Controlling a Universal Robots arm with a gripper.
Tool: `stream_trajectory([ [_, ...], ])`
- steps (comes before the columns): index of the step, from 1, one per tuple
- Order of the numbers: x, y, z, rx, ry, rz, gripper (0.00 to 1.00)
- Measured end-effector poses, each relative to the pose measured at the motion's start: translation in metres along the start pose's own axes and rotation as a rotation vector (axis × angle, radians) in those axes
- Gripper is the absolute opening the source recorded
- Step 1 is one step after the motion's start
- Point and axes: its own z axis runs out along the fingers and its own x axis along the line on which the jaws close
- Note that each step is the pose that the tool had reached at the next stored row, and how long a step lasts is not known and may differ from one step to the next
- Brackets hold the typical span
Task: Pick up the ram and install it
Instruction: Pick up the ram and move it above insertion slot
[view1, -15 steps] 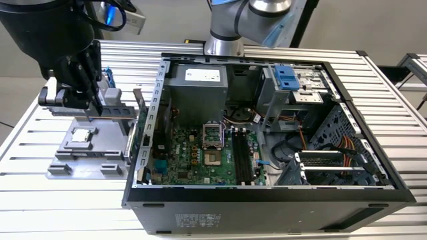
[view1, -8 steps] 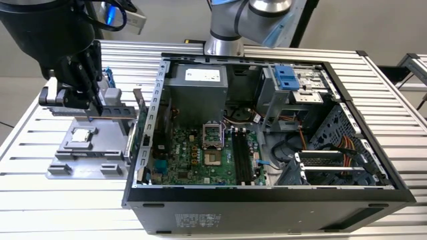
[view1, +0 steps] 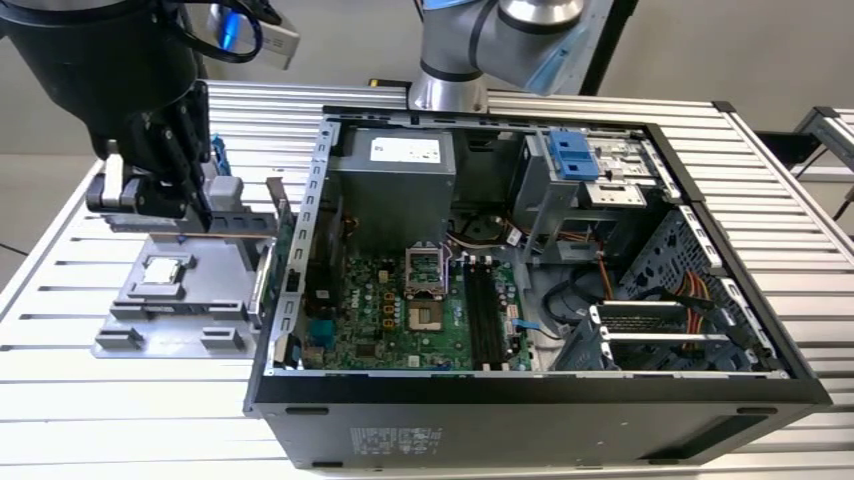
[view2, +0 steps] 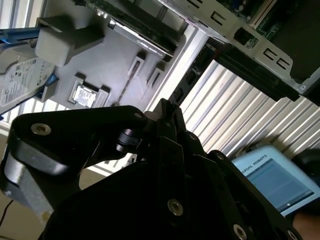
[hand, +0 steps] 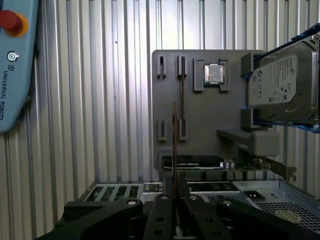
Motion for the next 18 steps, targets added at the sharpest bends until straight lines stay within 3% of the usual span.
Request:
stream_trajectory([
  [18,-0.0008,-0.0238,-0.0004,0.0000,0.0000,0.000,0.00],
])
